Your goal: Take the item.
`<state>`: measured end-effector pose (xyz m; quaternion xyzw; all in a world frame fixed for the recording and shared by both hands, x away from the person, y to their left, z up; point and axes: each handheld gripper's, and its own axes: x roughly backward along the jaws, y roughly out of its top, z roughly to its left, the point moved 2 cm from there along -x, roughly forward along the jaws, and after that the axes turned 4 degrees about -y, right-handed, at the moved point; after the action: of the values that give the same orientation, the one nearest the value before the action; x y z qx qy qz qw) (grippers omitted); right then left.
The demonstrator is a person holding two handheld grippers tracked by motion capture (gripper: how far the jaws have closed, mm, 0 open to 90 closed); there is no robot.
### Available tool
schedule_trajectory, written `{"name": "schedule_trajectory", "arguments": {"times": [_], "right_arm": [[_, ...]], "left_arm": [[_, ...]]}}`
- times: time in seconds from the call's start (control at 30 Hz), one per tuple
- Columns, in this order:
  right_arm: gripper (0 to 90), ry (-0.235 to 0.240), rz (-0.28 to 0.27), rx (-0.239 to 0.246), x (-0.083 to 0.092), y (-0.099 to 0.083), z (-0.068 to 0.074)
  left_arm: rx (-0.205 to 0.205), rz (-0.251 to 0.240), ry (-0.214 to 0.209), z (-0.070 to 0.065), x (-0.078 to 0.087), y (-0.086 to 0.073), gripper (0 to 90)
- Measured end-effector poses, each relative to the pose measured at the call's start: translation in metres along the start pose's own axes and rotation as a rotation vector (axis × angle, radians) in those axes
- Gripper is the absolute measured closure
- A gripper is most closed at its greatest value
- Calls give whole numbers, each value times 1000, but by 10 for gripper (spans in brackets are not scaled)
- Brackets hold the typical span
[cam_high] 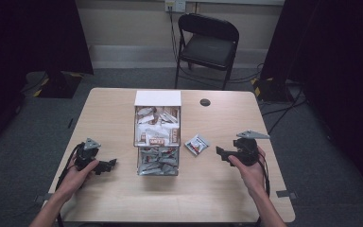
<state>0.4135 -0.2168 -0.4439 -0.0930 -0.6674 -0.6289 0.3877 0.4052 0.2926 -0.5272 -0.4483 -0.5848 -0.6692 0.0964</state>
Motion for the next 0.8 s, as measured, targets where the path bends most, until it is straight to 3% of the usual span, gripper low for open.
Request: {"name": "schedule_trajectory", "arguments": {"times": [0.23,0.5,0.6,0.77,0.8], "right_arm": [[148,-4,-21,-27,17,-11,-10],[149,-60,8,-37,31,-30,-22],[149,-105,53,-36,32,-45,-31],[154,-113,86,-69,32,-58,-41],[154,-142,109,-72,30,-66,-47]], "left_arm": [[0,0,0,0,0,0,0],[0,0,0,0,0,0,0],[0,0,0,0,0,0,0],[0,0,0,0,0,0,0],[0,0,0,0,0,0,0]]}}
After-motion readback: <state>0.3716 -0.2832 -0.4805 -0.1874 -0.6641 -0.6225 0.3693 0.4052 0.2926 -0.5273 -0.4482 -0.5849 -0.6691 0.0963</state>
